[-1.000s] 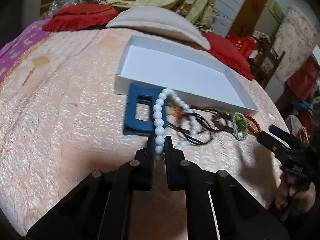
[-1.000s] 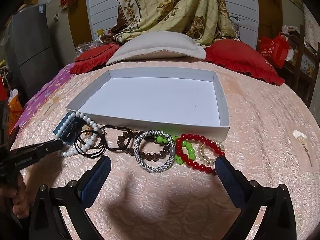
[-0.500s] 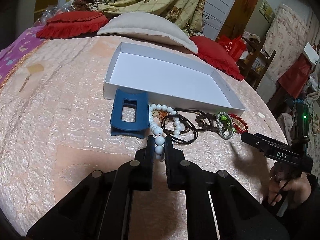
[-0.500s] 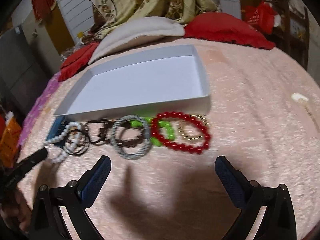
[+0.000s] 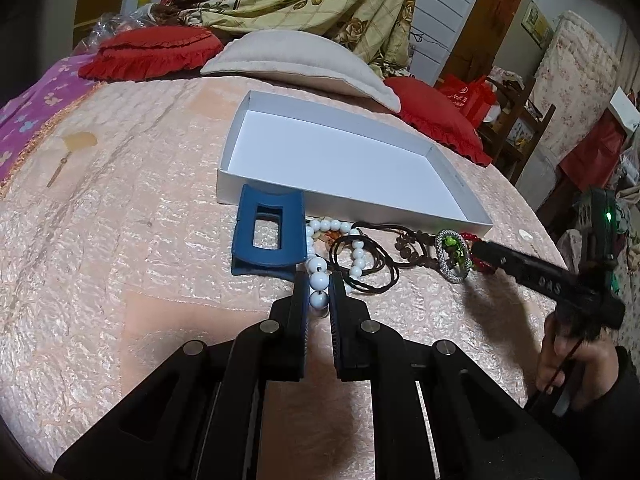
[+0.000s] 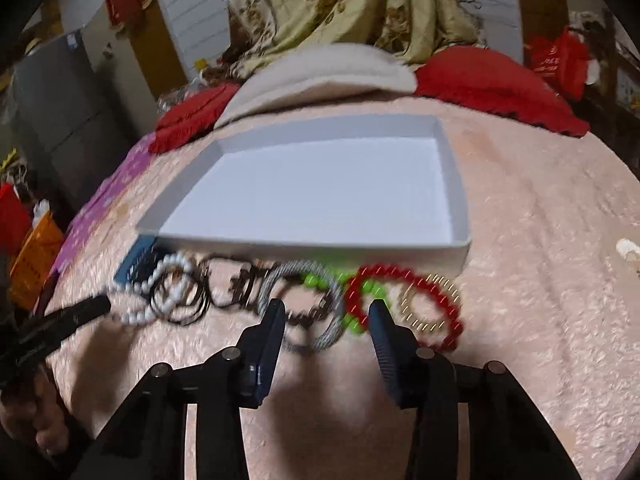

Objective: Organize jewelry
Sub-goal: 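Close the right tool on the grey braided bracelet while the left tool holds the pearls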

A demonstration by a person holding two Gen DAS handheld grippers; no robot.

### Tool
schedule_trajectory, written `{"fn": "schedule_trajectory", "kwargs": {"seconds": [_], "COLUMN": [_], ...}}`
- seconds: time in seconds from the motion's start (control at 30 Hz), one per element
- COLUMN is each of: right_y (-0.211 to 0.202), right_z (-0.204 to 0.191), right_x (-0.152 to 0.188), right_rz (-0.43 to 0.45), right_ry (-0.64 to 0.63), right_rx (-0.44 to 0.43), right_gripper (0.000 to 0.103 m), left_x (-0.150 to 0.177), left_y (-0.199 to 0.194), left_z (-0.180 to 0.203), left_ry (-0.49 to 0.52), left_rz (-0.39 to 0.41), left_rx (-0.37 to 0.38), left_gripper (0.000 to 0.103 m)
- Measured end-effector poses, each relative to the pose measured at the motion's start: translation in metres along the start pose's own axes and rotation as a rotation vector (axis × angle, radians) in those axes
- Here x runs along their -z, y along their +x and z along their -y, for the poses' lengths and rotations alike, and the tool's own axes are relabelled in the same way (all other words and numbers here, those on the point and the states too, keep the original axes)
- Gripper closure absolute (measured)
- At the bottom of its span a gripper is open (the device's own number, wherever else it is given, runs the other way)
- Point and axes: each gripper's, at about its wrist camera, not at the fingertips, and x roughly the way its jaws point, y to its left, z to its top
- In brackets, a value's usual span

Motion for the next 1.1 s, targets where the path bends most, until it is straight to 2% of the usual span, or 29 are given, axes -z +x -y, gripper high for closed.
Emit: {"fn": "schedule_trajectory", "kwargs": {"seconds": [0.07, 0.17, 0.47, 0.67, 0.77, 0.87, 1.1], "right_y": [0.003, 0.010, 0.014, 0.028, 0.034, 0.033, 0.008], "right_z": [0.001, 0.001, -0.009, -0.016, -0.017, -0.019, -0.015], "right_x": [-0.006, -0.011, -0.005, -0.013, -0.011, -0.009, -0.006], "right_rz": [-0.001, -0.016, -0.038, -0.046, -0.070, -0.068, 0.011], "right_ry": [-0.017, -0.034, -0.086, -0.147, -0.151, -0.160, -0.116], "right_rx": [0.016, 0.027, 0.005, 0.053, 0.041, 0.035, 0.021], "right_gripper": [0.063, 0.075, 0.079, 0.079, 0.084, 0.094, 0.095], "left_x": [0.001, 0.001, 0.000, 0.001, 0.001, 0.000, -0.001], "left_y": [0.000, 0.001, 0.003, 0.005, 0.007, 0.009, -0.001], "left_z": [0.001, 0.001, 0.002, 0.002, 0.002, 0.003, 0.000], "left_ry": [0.006, 0.005, 0.007, 0.014, 0.011, 0.018, 0.008], "left_rz": [-0.002, -0.004, -0.005, -0.010, -0.013, -0.014, 0.027], "left_rx": [0.000, -0.002, -0.007, -0.015, -0.017, -0.020, -0.025], "left_gripper": [0.095, 0.095, 0.095, 0.095, 0.095, 0.095, 0.095]}}
